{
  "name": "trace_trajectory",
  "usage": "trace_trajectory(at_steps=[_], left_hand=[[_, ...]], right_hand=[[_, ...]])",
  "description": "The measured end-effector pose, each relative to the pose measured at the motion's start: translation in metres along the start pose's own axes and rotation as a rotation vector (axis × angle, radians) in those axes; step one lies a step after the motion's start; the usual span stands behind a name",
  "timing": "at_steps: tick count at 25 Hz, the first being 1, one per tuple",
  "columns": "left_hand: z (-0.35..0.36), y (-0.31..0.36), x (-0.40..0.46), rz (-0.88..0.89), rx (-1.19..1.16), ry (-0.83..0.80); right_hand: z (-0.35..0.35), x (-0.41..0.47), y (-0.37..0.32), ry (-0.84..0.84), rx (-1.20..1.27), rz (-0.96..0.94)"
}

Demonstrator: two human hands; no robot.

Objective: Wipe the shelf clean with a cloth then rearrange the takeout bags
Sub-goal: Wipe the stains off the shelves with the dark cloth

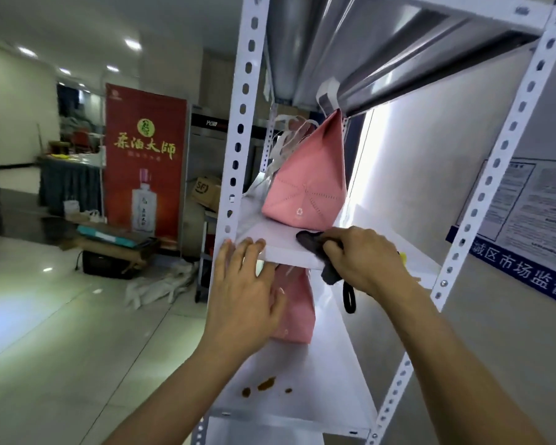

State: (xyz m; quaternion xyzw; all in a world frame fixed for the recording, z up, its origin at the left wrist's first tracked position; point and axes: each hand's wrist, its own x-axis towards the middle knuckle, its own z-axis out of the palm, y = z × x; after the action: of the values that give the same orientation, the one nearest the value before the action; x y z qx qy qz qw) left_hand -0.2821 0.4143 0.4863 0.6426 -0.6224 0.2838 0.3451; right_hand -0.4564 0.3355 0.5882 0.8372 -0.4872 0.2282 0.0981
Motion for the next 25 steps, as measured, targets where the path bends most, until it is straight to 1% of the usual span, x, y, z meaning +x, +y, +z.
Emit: trace_trajectory(at_steps=[2,4,9,14,18,19,21,23,25], left_hand=[[-0.002,0.001,0.000,0.003,0.017,0.007],[-0.001,0.002,-0.001,0.000,0.035,0.006],[0.004,0.007,0.000,-0.031,0.089,0.005],[0.004,0.005,0.001,-0.022,0.126,0.008],[0.001,0.006,0.003,-0.020,0.096,0.044],[0.000,0.005,0.004,-0.023,0.087,0.051],[-0.002,0.005,0.004,-0.020,0.055,0.062],[-0.003,0.003,0.004,-0.005,0.062,0.041],[-0.001,0.002,0.005,0.002,0.099,0.014]], right_hand=[[-0.004,0.015,-0.006,-0.086,0.027,0.012],[-0.004,0.020,-0.009,-0.118,0.011,-0.007],[0.002,-0.006,-0.019,-0.016,-0.009,-0.164],[0.001,0.016,-0.021,-0.051,0.057,-0.128],[0.018,0.000,-0.021,0.108,0.044,-0.158],[0.019,-0.004,-0.021,0.124,0.050,-0.159],[0.013,0.002,-0.013,0.083,0.071,-0.079],[0.005,0.008,0.000,0.009,0.064,0.072],[0.003,0.011,0.019,-0.006,0.033,0.206]])
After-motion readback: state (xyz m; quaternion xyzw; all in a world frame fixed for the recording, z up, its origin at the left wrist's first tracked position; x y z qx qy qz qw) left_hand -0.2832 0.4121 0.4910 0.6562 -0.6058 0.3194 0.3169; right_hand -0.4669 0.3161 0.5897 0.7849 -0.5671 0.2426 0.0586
